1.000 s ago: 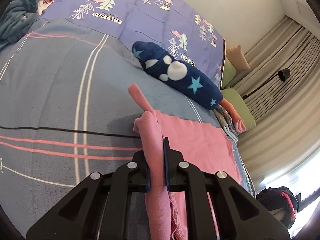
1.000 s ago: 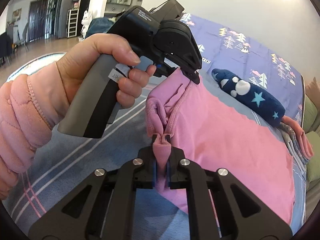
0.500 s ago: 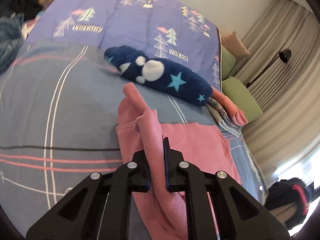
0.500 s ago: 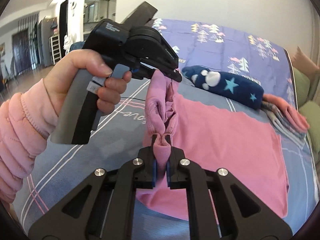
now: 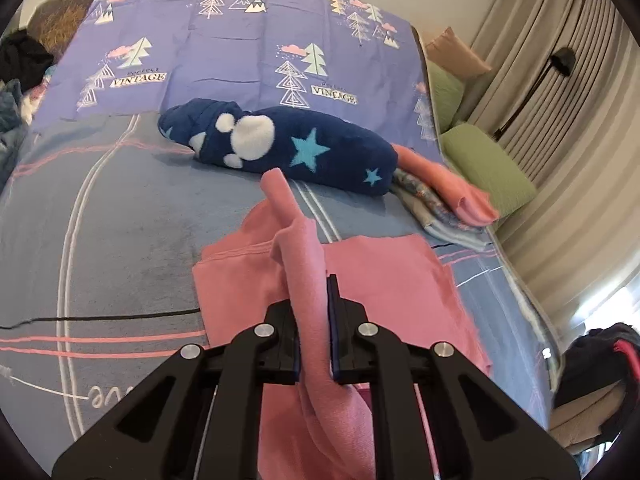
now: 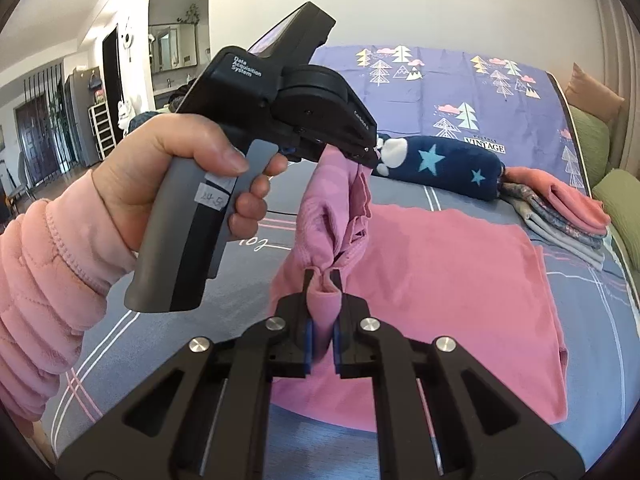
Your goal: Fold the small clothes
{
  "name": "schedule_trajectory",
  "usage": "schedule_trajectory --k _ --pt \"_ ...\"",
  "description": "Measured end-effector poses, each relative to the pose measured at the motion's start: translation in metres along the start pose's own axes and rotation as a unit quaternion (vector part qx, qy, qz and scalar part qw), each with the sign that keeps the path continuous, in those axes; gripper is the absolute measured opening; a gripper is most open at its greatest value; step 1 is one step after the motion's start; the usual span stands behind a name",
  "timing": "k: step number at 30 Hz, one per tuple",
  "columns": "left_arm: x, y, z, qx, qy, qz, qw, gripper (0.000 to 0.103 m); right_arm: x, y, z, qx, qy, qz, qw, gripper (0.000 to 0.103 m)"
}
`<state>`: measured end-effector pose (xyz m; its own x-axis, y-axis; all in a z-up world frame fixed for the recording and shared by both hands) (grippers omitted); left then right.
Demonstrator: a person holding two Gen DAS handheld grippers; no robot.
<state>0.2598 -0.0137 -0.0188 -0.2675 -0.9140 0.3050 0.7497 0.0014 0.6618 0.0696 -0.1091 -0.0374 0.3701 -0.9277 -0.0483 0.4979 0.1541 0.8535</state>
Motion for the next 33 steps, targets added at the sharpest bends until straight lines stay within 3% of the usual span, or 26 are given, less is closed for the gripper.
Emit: schedule_trajectory --k 2,7,17,33 --pt "-0.003 0.001 -0.001 0.004 0.037 0.012 0.9992 0.01 0.002 0.0 0.0 0.003 -0.003 -0.003 1.0 0.007" --pt "0.004 -0.002 -0.003 0.006 0.008 0.002 0.9999 0.01 0.006 -0.003 0.002 0.002 0.007 -0.014 1.0 0.007" --pt "0.035 0.002 -0.009 -0.002 0.001 -0.02 0.9998 0.01 0.023 -0.005 0.013 0.01 -0.002 -0.035 0.999 0.007" --pt "0.129 0.003 -0.06 -0.03 -0.017 -0.065 0.9973 0.01 0.108 -0.029 0.044 0.012 -0.044 -0.126 0.991 0.007"
Point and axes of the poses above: each gripper's, at about its wrist camera, not at the fingertips, and z roughly against the way its jaws point, x to its right, y to its top, the point moved 5 cm from there along -z, roughly the way its jaws point, and after that the axes turned 1 degree about x, right-handed, at the moved point
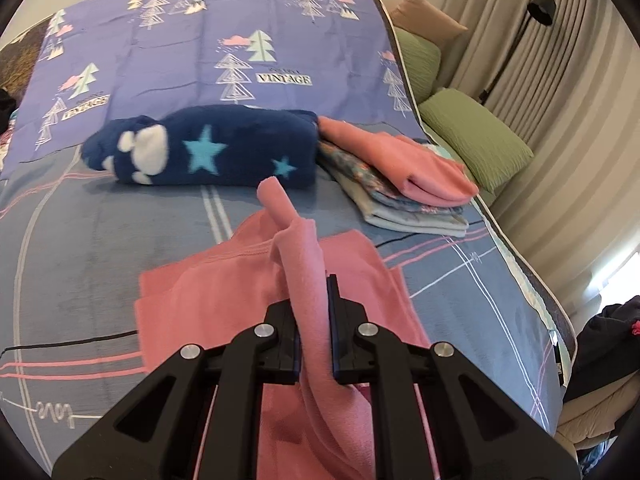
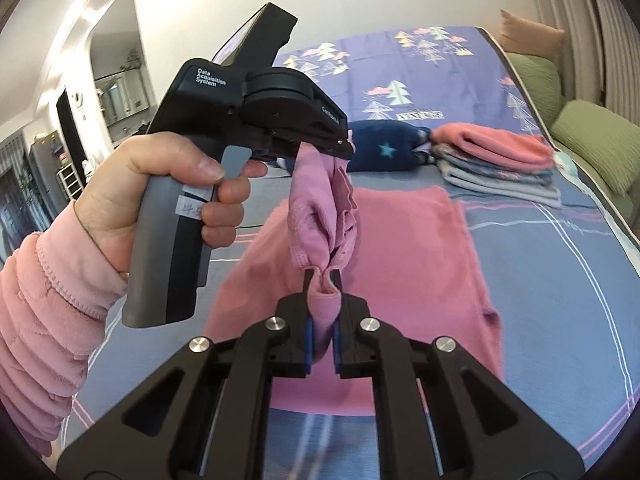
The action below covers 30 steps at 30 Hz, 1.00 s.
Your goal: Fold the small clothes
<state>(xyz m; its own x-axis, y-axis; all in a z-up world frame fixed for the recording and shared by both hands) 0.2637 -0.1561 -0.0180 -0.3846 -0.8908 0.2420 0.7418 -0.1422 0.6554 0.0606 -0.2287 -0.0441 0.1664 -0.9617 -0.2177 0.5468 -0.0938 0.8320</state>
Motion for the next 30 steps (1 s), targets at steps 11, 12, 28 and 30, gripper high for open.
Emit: schedule_trajectory --k 11,12,28,30 --pt "0.05 -0.006 -0.041 -0.027 -0.002 -0.033 0.9991 0.01 0.053 -0.012 0.005 -0.015 -0.004 -0.057 0.998 0.007" --pt "0.054 -0.006 -0.043 -0.028 -0.002 -0.035 0.999 0.01 0.057 -0.013 0.007 -0.013 -0.005 -0.06 0.998 0.007" --pt "0.091 -0.02 -0.098 -0.068 0.059 -0.094 0.9915 0.02 0.109 -0.038 -0.007 -0.058 0.018 -0.14 0.988 0.014" --pt "0.094 -0.02 -0.1 -0.065 0.064 -0.103 0.9905 0.027 0.117 -0.043 -0.009 -0.068 0.025 -0.159 0.985 0.02"
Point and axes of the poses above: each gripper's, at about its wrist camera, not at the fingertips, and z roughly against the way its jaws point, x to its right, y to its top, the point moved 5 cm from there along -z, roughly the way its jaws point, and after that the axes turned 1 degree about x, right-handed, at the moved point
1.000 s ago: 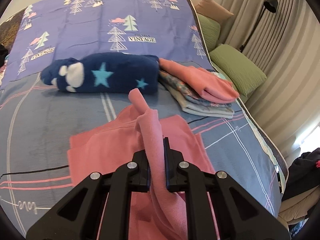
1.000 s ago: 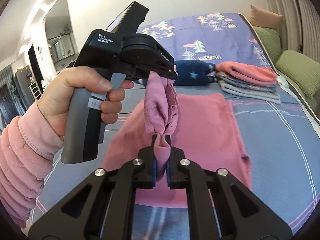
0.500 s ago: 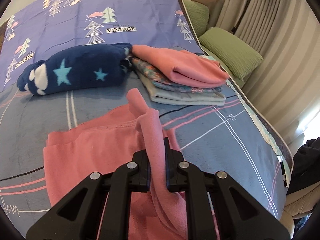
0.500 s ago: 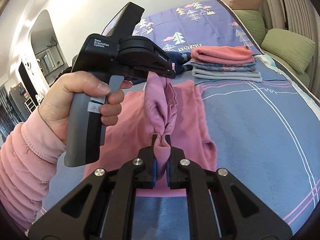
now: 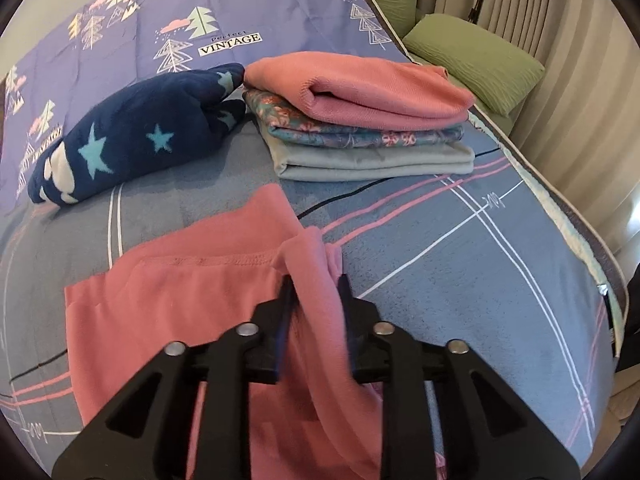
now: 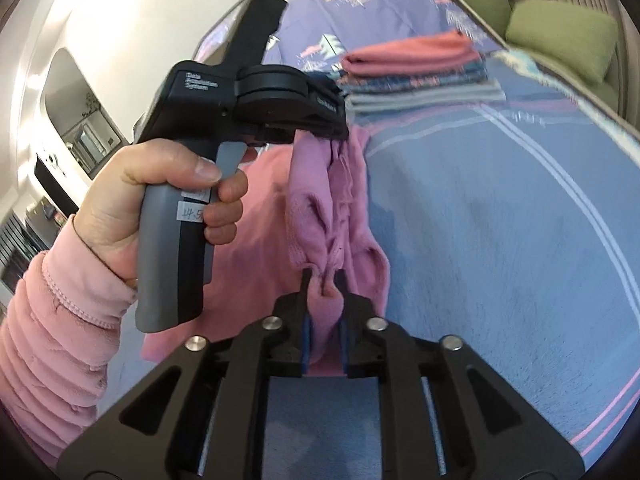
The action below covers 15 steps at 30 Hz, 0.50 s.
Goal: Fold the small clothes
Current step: 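Open both grippers to release the pink cloth onto the bed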
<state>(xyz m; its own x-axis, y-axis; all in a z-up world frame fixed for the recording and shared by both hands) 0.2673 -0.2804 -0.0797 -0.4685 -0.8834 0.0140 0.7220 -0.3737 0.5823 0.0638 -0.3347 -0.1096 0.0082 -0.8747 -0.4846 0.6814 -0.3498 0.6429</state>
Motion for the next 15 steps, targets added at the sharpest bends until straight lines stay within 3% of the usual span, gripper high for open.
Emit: schedule_trajectory --k 2,6,8,10,15 --pt "0.002 0.002 0.004 0.007 0.003 -0.004 1.0 0.037 0.009 -0.001 -0.001 -0.008 0.015 -0.019 1.0 0.022" --pt "0.0 0.009 0.036 0.052 0.011 -0.016 0.9985 0.044 0.03 -0.004 0.005 -0.017 0.048 -0.055 0.997 0.031" --pt "-0.004 0.006 0.06 0.079 0.02 -0.024 0.9964 0.051 0.038 -0.004 0.009 -0.016 0.06 -0.07 0.996 0.032" --pt "-0.011 -0.001 0.079 0.096 0.027 -0.026 0.9947 0.052 0.044 -0.006 0.015 -0.014 0.068 -0.078 0.994 0.032" --pt "-0.046 -0.058 0.116 0.104 0.047 -0.001 0.9935 0.06 0.047 -0.005 0.025 -0.001 0.064 -0.067 0.996 0.028"
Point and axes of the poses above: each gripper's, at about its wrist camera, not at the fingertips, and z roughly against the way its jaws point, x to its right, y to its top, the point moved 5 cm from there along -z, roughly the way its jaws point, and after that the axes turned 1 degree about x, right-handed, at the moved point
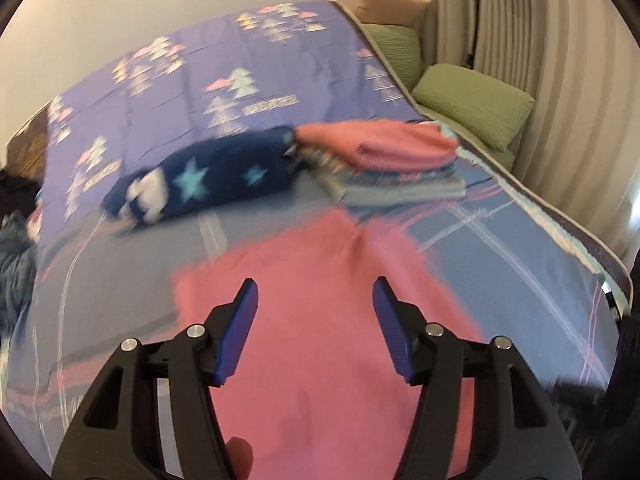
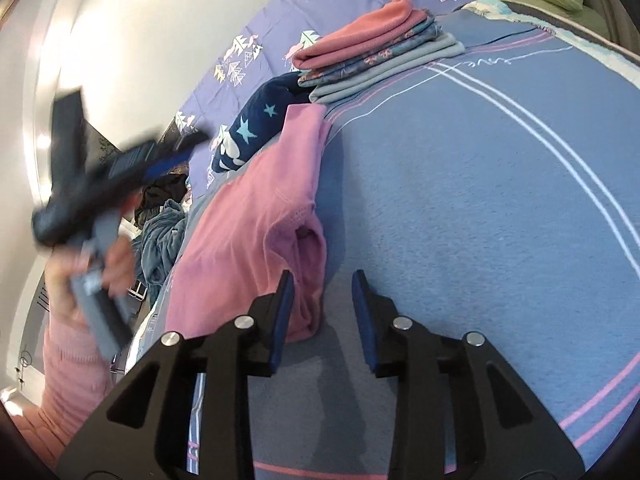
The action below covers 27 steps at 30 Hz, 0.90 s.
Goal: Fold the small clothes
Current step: 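Open both grippers to release the pink cloth onto the bed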
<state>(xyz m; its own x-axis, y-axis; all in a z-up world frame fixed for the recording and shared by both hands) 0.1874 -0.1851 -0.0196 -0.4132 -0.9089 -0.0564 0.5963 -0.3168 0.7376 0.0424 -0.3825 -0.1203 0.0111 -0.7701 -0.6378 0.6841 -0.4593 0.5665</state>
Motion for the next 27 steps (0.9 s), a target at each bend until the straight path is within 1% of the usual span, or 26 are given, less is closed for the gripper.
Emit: schedule_trajectory --k 1,3,5,7,8,9,10,11,12,13,14,15,17,18,20,21,22,24,25,26,27 --pt "-0.008 -0.014 0.007 -0.003 0.006 0.005 1.0 0.06 -0.004 0.0 0.002 0.002 0.001 0.009 1.0 0.019" --pt "-0.023 -0.045 0.018 -0.01 0.017 0.015 0.9997 0.061 -0.018 -0.001 0.008 0.007 0.009 0.041 0.999 0.013" --pt "-0.037 -0.079 0.024 -0.029 0.031 0.028 0.9987 0.061 -0.035 0.001 0.01 0.009 0.031 0.069 0.997 0.012" --pt "-0.044 -0.102 0.026 -0.042 0.036 0.034 0.9979 0.062 -0.056 0.001 0.008 -0.004 0.068 0.087 0.994 0.012" --pt "-0.046 -0.111 0.027 -0.044 0.035 0.039 0.9977 0.064 -0.062 0.0 0.005 -0.01 0.078 0.092 0.993 0.012" --pt "-0.048 -0.118 0.026 -0.046 0.035 0.043 0.9974 0.066 -0.063 0.0 -0.001 -0.012 0.063 0.096 0.993 0.012" --pt "-0.049 -0.123 0.025 -0.047 0.039 0.046 0.997 0.07 -0.058 0.0 -0.008 -0.014 0.017 0.1 0.995 0.012" --pt "-0.05 -0.129 0.024 -0.045 0.045 0.047 0.9969 0.071 -0.048 0.0 -0.016 -0.018 -0.042 0.102 0.994 0.012" --pt "-0.05 -0.132 0.025 -0.044 0.046 0.047 0.9969 0.071 -0.029 -0.001 -0.024 -0.026 -0.121 0.096 0.988 0.014" --pt "-0.049 -0.135 0.026 -0.042 0.043 0.047 0.997 0.071 -0.016 -0.002 -0.026 -0.033 -0.127 0.068 0.989 0.01" --pt "-0.05 -0.135 0.029 -0.038 0.042 0.048 0.9972 0.071 -0.008 0.002 -0.02 -0.032 -0.102 0.035 0.994 0.009" --pt "-0.05 -0.134 0.033 -0.033 0.043 0.048 0.9974 0.071 -0.006 0.004 -0.014 -0.031 -0.104 0.026 0.994 0.008" --pt "-0.049 -0.133 0.039 -0.024 0.041 0.044 0.9979 0.071 -0.008 0.01 -0.002 -0.008 -0.124 0.041 0.991 0.011" --pt "-0.048 -0.131 0.043 -0.018 0.038 0.044 0.9981 0.071 -0.013 0.013 0.005 0.005 -0.124 0.053 0.991 0.011" --pt "-0.046 -0.13 0.05 -0.007 0.023 0.045 0.9987 0.074 -0.026 0.017 0.009 0.009 -0.083 0.061 0.995 0.011" --pt "-0.044 -0.13 0.05 -0.007 0.019 0.043 0.9989 0.075 -0.038 0.019 0.009 0.007 -0.048 0.066 0.997 0.011" --pt "-0.043 -0.132 0.048 -0.009 0.022 0.041 0.9989 0.079 -0.044 0.019 0.007 0.004 -0.033 0.069 0.997 0.011" --pt "-0.044 -0.141 0.041 -0.025 0.037 0.039 0.9983 0.08 -0.059 0.02 -0.008 -0.006 -0.01 0.085 0.996 0.013" --pt "-0.044 -0.145 0.04 -0.032 0.037 0.042 0.9979 0.08 -0.062 0.022 -0.014 -0.01 -0.011 0.092 0.996 0.015" --pt "-0.047 -0.149 0.04 -0.035 0.03 0.052 0.9976 0.08 -0.061 0.02 -0.027 -0.018 -0.026 0.104 0.994 0.016" --pt "-0.05 -0.151 0.043 -0.032 0.025 0.062 0.9972 0.08 -0.058 0.021 -0.035 -0.025 -0.05 0.107 0.993 0.017"
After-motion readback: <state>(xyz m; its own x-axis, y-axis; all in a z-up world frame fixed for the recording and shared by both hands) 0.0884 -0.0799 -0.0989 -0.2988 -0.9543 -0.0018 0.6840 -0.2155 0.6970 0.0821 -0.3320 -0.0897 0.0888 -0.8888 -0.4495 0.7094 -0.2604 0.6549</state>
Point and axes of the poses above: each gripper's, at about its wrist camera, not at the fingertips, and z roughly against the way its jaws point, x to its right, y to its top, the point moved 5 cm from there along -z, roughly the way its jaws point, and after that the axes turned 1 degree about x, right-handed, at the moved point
